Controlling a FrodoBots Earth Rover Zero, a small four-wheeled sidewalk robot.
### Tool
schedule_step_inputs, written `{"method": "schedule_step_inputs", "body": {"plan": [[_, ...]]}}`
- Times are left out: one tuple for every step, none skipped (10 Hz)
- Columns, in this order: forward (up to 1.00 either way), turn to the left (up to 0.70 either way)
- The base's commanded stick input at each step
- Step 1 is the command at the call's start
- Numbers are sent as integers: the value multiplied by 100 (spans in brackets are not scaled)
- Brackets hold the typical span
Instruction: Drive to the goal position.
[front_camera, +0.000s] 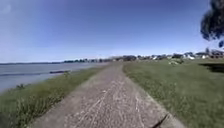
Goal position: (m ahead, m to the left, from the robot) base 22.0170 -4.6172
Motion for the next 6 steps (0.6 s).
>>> {"method": "schedule_step_inputs", "body": {"plan": [[70, 0], [70, 0], [70, 0], [70, 0], [70, 0], [70, 0]]}}
